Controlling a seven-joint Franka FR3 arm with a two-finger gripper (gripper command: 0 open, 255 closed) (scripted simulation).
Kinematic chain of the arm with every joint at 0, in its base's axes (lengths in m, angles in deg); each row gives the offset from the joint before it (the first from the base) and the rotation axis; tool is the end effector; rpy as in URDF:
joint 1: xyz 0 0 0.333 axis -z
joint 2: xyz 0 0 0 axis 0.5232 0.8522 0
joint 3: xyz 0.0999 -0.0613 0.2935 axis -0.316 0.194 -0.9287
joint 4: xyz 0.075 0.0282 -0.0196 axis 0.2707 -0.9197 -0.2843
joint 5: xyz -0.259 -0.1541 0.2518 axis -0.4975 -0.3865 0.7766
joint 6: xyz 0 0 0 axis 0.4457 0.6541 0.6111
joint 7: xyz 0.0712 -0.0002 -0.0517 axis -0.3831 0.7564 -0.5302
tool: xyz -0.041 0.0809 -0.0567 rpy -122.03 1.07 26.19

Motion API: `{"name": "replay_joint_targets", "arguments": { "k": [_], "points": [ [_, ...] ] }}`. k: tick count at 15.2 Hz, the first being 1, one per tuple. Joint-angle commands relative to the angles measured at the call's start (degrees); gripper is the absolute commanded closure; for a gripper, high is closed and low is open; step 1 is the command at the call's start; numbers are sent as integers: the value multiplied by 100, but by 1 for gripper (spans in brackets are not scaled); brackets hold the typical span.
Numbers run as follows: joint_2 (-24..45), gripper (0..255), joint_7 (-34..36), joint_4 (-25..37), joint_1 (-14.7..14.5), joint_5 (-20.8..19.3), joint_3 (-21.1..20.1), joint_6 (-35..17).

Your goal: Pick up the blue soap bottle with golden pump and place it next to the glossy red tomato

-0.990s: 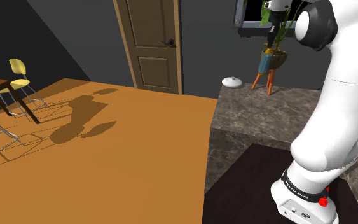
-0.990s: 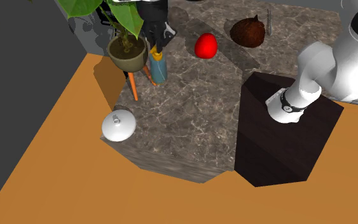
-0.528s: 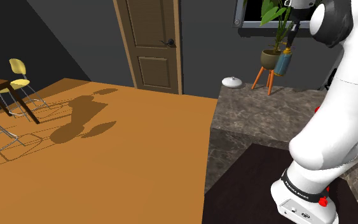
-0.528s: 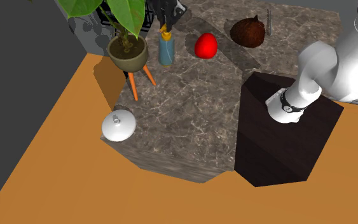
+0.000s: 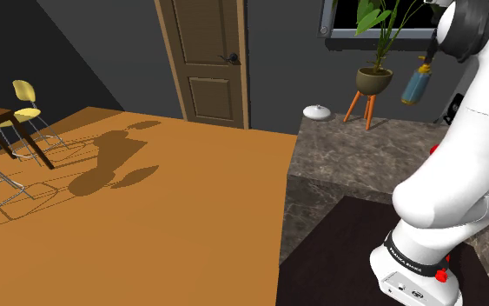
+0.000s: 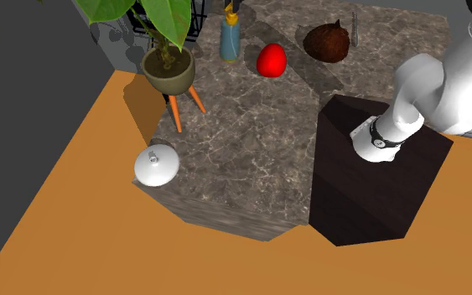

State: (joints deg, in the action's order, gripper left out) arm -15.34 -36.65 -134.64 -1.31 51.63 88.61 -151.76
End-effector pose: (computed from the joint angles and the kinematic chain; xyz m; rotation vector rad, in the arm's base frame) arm 0.2372 -0.5374 0.6245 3.0662 0.2874 -0.0136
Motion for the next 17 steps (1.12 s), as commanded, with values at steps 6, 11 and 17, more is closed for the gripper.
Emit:
{"name": "replay_joint_targets", "arguments": {
  "k": [6, 11, 17],
  "points": [
    [291, 255, -1061, 388, 685, 295, 409, 178],
    [752, 255, -1868, 953, 1361, 699, 648, 423],
    [1589, 255, -2800, 2075, 2524, 1388, 761, 919]
  ]
}}
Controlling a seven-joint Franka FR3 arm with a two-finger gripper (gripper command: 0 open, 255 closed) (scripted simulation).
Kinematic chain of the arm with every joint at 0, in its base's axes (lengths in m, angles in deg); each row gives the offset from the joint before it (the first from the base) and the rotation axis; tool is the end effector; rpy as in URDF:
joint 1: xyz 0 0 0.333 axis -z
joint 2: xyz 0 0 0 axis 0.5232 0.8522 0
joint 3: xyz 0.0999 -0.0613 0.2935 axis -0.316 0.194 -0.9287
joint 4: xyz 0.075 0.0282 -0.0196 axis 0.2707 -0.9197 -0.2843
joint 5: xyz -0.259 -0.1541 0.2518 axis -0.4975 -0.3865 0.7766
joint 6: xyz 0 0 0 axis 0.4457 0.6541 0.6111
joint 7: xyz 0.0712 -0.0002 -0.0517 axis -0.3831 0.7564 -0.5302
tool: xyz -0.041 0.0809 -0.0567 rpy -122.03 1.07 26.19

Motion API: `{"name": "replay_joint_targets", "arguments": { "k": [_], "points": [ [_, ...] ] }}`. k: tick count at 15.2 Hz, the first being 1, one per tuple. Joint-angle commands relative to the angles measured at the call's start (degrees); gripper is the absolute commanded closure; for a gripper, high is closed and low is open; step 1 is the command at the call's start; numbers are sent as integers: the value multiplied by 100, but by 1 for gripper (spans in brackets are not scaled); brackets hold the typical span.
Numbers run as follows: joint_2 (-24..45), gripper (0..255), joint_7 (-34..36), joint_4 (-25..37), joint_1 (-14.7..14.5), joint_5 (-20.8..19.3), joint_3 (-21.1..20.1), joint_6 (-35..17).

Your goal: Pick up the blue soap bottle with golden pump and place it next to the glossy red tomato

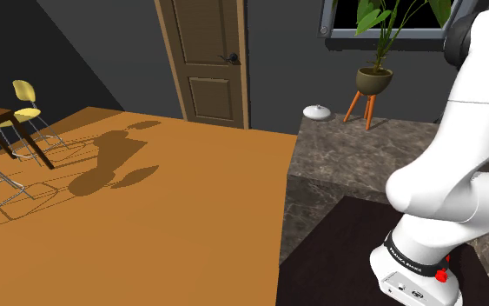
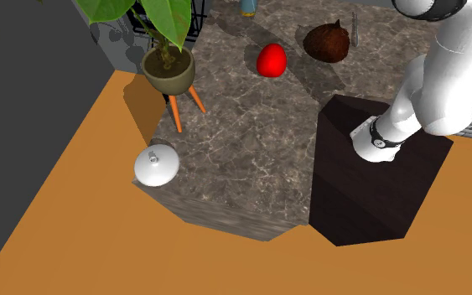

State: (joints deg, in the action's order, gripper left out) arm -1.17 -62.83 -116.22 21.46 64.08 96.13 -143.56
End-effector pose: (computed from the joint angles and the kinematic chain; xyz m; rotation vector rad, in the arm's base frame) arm 0.0346 -0.6285 0.6472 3.0659 0.2865 -0.0141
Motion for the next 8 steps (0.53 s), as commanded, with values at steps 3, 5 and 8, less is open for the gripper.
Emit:
{"name": "replay_joint_targets", "arguments": {
  "k": [3, 5, 8],
  "points": [
    [463, 255, -446, 595, 676, 365, -12, 219],
    [352, 255, -444, 259, 534, 281, 13, -10],
    [216, 255, -437, -188, 358, 180, 40, -329]
  ]
}}
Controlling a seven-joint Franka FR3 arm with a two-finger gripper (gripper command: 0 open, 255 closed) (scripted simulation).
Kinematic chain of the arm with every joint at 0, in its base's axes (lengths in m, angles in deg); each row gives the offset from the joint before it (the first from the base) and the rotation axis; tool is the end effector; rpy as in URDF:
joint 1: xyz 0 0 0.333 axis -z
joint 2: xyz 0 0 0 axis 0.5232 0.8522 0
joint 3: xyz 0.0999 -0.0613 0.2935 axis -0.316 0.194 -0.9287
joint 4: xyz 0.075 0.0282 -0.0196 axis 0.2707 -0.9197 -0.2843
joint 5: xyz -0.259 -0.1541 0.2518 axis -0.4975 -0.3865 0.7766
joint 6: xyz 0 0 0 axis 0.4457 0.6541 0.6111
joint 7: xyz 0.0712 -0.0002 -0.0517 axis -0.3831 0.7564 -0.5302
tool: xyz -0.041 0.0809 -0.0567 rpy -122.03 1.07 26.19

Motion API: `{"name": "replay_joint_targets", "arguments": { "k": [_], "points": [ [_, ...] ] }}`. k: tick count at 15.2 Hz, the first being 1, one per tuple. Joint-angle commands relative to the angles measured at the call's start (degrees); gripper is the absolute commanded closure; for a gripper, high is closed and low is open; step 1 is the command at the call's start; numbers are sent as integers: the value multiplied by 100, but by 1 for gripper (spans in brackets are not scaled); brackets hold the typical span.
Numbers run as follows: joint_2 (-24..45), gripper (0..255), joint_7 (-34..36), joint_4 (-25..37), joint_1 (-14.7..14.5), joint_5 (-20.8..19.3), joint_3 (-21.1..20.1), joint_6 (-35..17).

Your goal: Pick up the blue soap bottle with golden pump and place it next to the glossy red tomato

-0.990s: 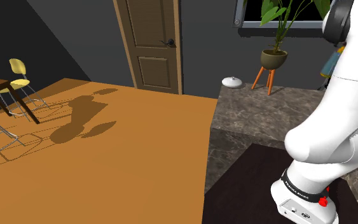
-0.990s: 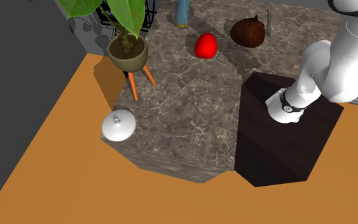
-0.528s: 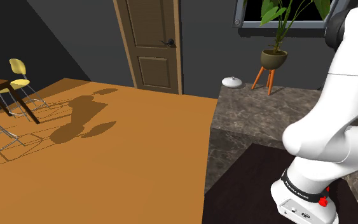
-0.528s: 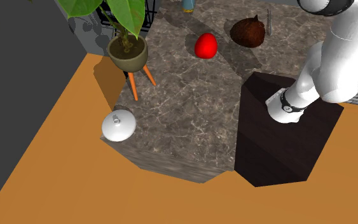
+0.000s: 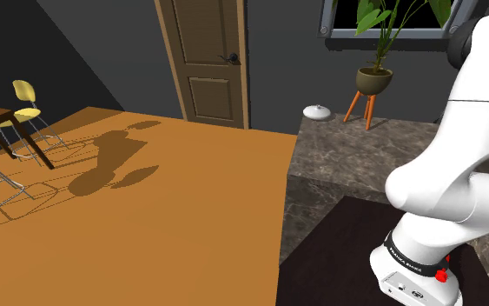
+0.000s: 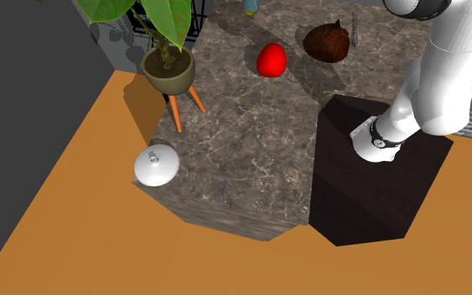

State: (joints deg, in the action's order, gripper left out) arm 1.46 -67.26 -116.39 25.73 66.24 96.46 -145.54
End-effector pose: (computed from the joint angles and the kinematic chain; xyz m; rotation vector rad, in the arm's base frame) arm -0.0044 -0.6448 0.6256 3.0663 0.2891 -0.0131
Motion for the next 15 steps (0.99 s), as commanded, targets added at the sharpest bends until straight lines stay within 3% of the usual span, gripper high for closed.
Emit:
{"name": "replay_joint_targets", "arguments": {
  "k": [1, 15],
  "points": [
    [-86, 255, 9, -308, -118, -64, 14, -232],
    [-372, 255, 14, -1801, -536, -253, 35, -1467]
  ]
}}
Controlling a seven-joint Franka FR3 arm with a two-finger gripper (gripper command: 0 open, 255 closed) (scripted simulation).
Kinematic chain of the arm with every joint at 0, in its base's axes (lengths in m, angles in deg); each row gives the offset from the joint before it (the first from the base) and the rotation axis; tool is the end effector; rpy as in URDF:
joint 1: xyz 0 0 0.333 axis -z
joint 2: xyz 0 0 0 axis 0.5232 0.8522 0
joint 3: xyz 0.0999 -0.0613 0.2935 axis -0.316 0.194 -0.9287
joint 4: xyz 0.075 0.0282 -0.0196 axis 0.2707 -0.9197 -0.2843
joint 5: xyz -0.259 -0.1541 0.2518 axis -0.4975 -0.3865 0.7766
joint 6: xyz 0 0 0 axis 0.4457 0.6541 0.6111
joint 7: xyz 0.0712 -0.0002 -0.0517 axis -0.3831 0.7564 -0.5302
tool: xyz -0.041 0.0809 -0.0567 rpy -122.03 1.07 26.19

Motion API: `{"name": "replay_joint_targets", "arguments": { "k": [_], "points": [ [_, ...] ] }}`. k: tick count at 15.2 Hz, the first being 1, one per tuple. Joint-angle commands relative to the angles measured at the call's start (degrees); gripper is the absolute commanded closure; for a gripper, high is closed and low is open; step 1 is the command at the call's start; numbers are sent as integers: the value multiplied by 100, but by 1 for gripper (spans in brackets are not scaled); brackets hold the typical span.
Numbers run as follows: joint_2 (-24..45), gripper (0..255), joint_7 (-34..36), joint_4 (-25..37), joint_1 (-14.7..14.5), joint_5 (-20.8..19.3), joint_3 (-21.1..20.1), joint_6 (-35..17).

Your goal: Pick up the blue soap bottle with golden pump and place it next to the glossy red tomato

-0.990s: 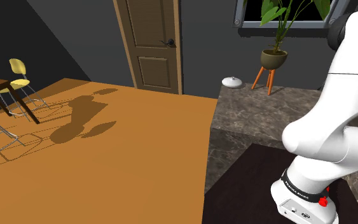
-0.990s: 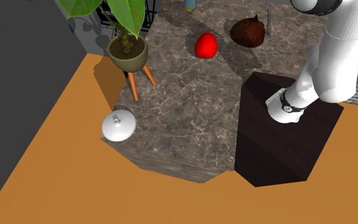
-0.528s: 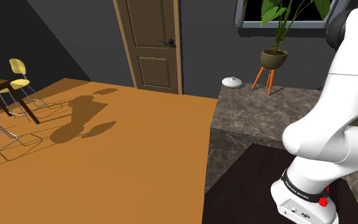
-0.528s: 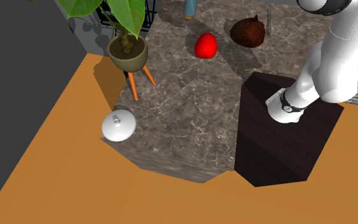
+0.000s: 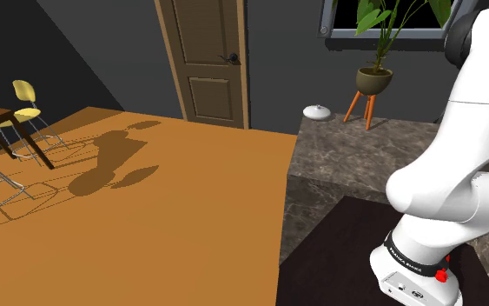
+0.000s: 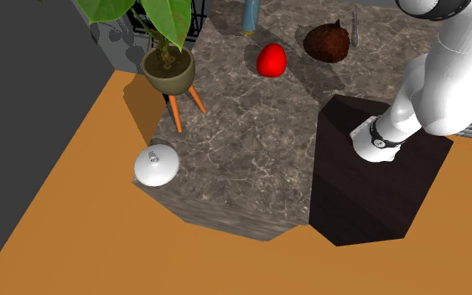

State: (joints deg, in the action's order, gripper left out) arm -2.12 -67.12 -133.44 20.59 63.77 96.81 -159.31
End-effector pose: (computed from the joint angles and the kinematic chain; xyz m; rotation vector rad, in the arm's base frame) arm -0.0037 -0.6453 0.5450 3.0666 0.2898 -0.0132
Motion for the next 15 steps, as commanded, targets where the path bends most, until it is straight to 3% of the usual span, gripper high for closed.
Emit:
{"name": "replay_joint_targets", "arguments": {
  "k": [1, 15],
  "points": [
    [-19, 255, -4, -182, -38, -8, -3, -169],
    [80, 255, -118, -1158, -130, 119, -81, -1198]
  ]
}}
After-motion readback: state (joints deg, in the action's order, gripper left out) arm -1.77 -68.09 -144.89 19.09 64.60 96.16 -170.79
